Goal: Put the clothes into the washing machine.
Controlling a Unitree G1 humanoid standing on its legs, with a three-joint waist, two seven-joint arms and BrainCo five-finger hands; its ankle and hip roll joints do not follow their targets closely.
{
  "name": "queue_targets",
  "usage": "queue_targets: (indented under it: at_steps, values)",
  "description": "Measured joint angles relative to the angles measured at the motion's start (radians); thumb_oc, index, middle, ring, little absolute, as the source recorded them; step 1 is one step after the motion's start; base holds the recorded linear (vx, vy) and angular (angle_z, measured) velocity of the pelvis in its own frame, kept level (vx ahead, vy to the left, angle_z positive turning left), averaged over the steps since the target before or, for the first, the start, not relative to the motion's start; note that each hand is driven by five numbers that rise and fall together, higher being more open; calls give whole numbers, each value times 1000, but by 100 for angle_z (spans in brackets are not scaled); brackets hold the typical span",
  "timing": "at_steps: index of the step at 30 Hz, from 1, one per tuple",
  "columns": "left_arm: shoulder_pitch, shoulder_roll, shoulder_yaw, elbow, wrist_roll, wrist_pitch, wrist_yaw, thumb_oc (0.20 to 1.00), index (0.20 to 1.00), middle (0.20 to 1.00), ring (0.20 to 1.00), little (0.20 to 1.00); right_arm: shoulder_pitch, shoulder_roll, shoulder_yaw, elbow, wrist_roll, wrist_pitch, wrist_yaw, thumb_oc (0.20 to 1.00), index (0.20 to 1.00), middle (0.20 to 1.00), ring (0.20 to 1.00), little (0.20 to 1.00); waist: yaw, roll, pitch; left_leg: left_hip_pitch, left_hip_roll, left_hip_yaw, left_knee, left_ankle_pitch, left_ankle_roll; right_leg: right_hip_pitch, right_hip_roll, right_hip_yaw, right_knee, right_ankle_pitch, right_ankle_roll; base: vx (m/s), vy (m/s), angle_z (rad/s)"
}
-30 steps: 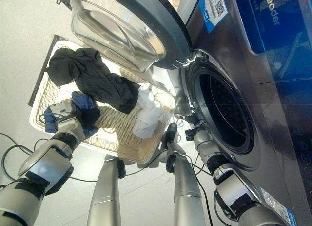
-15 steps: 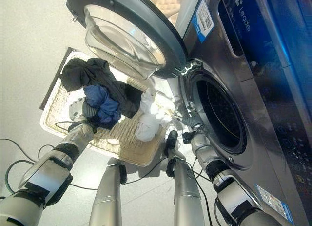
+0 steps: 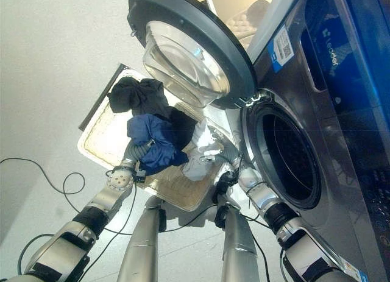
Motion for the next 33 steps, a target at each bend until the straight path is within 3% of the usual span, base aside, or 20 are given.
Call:
queue_targets:
  at_steps: [7, 13, 19, 26, 33]
  values:
    - [-45, -9, -44, -13, -75, 5, -160, 200, 200, 200, 200, 200, -88, 35, 12, 4, 170, 95, 173, 1000, 1000, 1000, 1000, 1000, 1, 11, 1, 7, -7, -5, -8, 6, 2, 7, -6, -6, 0, 3, -3, -3, -5, 2]
    - [-106, -8, -72, -13, -96, 14, -213, 200, 200, 200, 200, 200, -150, 64, 19, 54, 236, 159, 270, 1000, 1000, 1000, 1000, 1000, 2, 17, 0, 34, -11, -5, -11, 7, 4, 34, -11, -7, 1, 2, -2, 0, 1, 1]
    - [-139, -24, -120, -17, -119, 14, -283, 200, 200, 200, 200, 200, -173, 80, 51, 140, 272, 242, 392, 1000, 1000, 1000, 1000, 1000, 2, 44, -3, 41, -24, -18, -16, 12, 8, 44, -19, -7, 2, -3, 11, 3, 6, 6]
    - [-144, -29, -141, -17, -132, 14, -354, 200, 200, 200, 200, 200, -180, 102, 62, 203, 274, 276, 461, 1000, 1000, 1000, 1000, 1000, 1, 49, -2, 38, -27, -20, -23, 14, 8, 37, -21, -6, 2, -3, 11, 0, 0, 0]
    - [-161, -31, -157, -17, -210, 16, -431, 200, 200, 200, 200, 200, -181, 105, 79, 207, 294, 288, 411, 1000, 1000, 1000, 1000, 1000, 1, 49, -2, 37, -28, -20, -30, 19, 7, 32, -21, -6, 3, -1, 8, 0, 0, 0]
